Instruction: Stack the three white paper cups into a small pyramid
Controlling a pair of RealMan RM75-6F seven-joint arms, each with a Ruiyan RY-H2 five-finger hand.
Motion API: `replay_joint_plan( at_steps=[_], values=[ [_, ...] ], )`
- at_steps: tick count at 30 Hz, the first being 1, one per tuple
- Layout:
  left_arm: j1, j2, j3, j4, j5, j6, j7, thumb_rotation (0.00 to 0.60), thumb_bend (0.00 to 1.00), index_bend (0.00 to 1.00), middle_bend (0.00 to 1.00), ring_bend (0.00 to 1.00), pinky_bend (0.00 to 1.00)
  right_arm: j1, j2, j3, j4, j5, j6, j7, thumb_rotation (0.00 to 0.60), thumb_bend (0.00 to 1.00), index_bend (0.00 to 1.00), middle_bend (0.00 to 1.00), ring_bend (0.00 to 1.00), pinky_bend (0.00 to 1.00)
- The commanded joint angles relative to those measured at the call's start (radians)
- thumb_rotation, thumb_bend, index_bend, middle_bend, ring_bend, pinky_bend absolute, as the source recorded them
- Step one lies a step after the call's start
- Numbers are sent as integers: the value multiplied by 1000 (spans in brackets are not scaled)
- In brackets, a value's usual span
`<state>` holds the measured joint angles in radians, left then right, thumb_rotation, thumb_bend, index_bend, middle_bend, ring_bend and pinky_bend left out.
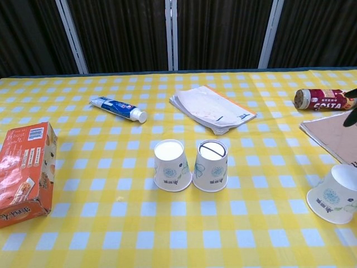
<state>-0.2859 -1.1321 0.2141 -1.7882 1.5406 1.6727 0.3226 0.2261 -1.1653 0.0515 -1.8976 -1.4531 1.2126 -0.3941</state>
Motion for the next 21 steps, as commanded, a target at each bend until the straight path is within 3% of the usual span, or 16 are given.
replay_joint_plan(
  at_steps=[1,21],
  values=[
    [9,7,-13,-4,9,-16,-1,600,248,0,0,0,0,30,-25,-7,-42,69,-53,-76,600,184,293,0,0,91],
    [62,20,-83,-11,50,-80,-1,600,247,0,0,0,0,76,-58,-23,-51,207,-79,-192,600,171,238,0,0,77]
  ],
)
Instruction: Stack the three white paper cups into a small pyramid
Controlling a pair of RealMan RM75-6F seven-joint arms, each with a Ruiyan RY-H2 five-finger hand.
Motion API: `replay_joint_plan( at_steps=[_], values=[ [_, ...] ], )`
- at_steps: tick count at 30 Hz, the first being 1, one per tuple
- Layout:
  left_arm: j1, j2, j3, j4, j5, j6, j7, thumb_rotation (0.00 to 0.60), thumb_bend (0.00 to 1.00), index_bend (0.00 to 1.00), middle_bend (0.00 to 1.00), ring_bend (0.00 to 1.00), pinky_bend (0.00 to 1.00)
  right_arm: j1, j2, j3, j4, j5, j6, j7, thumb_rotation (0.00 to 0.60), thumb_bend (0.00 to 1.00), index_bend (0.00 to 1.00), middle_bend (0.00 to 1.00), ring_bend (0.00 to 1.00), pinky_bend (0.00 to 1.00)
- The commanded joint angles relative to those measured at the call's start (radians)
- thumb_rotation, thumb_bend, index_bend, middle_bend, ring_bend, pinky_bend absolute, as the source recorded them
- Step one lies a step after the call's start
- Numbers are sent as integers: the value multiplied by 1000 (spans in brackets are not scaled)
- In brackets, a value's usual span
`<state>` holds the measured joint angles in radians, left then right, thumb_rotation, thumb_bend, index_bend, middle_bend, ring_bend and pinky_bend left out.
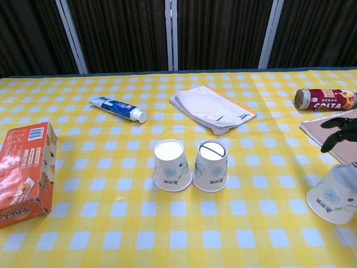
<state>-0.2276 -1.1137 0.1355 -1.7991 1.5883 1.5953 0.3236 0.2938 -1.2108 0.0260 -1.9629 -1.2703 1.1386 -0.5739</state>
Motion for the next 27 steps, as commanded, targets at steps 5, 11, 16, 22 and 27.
replay_joint_plan(
  at_steps=[5,11,16,22,27],
  values=[
    [12,4,-19,1,6,-19,-6,600,248,0,0,0,0,20,-26,1,33,63,-9,-27,600,173,237,0,0,77],
    [20,5,-33,1,11,-37,-5,600,248,0,0,0,0,29,-40,-2,54,80,-4,-29,600,197,291,1,0,80],
    [26,6,-41,0,17,-45,-3,600,248,0,0,0,0,32,-47,-5,67,82,1,-21,600,263,388,53,0,102],
    [35,7,-54,-1,22,-53,-6,600,248,0,0,0,0,34,-52,-4,72,71,18,-5,600,292,437,86,0,123],
    [41,11,-64,-1,25,-57,-15,600,247,0,0,0,0,45,-45,15,46,42,34,19,600,290,443,94,0,140]
  ],
)
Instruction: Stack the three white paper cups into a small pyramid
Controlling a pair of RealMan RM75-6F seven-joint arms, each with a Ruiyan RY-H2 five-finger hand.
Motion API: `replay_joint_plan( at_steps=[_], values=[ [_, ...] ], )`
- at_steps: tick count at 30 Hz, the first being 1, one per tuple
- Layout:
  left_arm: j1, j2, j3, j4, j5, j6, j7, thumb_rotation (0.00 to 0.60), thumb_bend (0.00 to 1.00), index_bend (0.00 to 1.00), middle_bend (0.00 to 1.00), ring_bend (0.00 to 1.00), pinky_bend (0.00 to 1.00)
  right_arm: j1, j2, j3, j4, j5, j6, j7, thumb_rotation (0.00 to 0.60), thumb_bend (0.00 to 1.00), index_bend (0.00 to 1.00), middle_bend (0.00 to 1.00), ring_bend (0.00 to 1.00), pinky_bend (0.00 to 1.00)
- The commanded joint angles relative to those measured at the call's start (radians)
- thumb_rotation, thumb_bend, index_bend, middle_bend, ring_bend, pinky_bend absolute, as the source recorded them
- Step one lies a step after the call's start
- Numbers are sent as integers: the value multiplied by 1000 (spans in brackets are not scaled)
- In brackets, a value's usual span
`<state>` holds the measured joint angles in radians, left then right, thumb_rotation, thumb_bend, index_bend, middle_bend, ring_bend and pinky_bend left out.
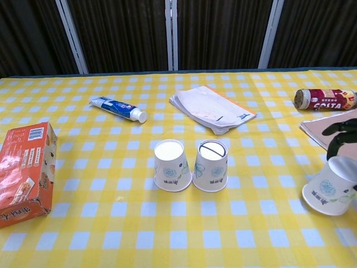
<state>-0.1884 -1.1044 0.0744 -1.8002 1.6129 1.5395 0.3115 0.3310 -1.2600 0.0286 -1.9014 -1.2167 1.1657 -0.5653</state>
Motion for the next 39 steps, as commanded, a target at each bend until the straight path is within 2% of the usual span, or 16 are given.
replay_joint_plan(
  at_steps=[1,5,13,18,21,23,30,39],
  values=[
    [3,2,-5,1,1,-3,-5,600,247,0,0,0,0,13,6,20,-24,-14,9,14,600,291,443,94,0,141],
    [6,9,-13,2,-1,-6,-25,600,248,0,0,0,0,46,11,72,-64,-9,13,18,600,291,445,96,0,145],
    [7,27,-36,15,-30,-24,-86,600,248,0,0,0,0,163,-4,237,-127,82,4,-2,600,291,454,109,0,158],
    [1,32,-44,21,-37,-46,-107,600,248,0,0,0,0,235,-29,291,-136,129,-5,-56,600,291,455,110,0,161],
    [-4,32,-47,24,-41,-63,-111,600,247,0,0,0,0,281,-62,296,-154,166,-10,-110,600,291,455,110,0,161],
    [-5,33,-48,24,-40,-71,-112,600,248,0,0,0,0,325,-113,284,-169,198,-36,-138,600,291,455,110,0,161],
    [5,43,-54,22,-33,-60,-133,600,248,0,0,0,0,390,-210,240,-161,253,-12,-226,600,291,457,110,0,161],
    [12,49,-60,23,-28,-62,-148,600,248,0,0,0,0,423,-252,212,-141,280,27,-258,600,291,457,110,0,161]
  ],
)
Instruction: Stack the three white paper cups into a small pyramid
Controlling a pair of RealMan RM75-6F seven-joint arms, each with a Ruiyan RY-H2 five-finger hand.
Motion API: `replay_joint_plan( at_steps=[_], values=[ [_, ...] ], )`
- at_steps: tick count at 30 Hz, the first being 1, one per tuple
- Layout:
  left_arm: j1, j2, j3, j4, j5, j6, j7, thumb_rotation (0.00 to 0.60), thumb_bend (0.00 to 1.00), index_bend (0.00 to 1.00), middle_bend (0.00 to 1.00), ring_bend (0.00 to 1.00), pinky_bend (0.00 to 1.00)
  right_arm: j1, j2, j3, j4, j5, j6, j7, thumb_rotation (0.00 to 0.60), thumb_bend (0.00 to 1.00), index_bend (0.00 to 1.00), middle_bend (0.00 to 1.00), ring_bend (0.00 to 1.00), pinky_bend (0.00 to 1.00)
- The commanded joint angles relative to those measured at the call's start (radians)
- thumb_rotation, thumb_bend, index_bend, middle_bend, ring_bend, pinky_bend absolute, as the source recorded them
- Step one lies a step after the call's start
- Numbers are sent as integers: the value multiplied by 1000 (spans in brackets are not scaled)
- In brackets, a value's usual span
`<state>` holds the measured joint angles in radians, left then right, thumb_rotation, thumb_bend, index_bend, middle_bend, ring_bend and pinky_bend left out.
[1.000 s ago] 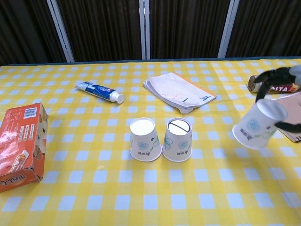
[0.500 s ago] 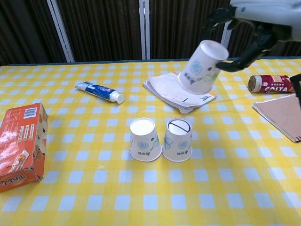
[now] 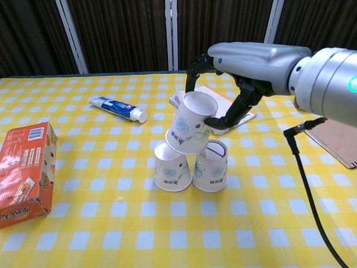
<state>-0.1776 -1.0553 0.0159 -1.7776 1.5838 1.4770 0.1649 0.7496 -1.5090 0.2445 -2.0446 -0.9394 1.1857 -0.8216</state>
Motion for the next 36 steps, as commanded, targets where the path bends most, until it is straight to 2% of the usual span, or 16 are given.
replay_joint_plan(
  at_steps=[1,24,36],
  values=[
    [2,0,-2,0,2,1,-2,600,248,0,0,0,0,5,-3,-6,2,3,10,-1,600,291,457,110,0,161],
    [3,1,-12,-6,-5,-27,9,600,248,0,0,0,0,37,-31,-45,32,16,31,24,600,288,451,103,0,148],
    [5,2,-17,-7,-7,-32,9,600,248,0,0,0,0,48,-48,-62,36,26,45,19,600,199,320,44,0,135]
  ],
)
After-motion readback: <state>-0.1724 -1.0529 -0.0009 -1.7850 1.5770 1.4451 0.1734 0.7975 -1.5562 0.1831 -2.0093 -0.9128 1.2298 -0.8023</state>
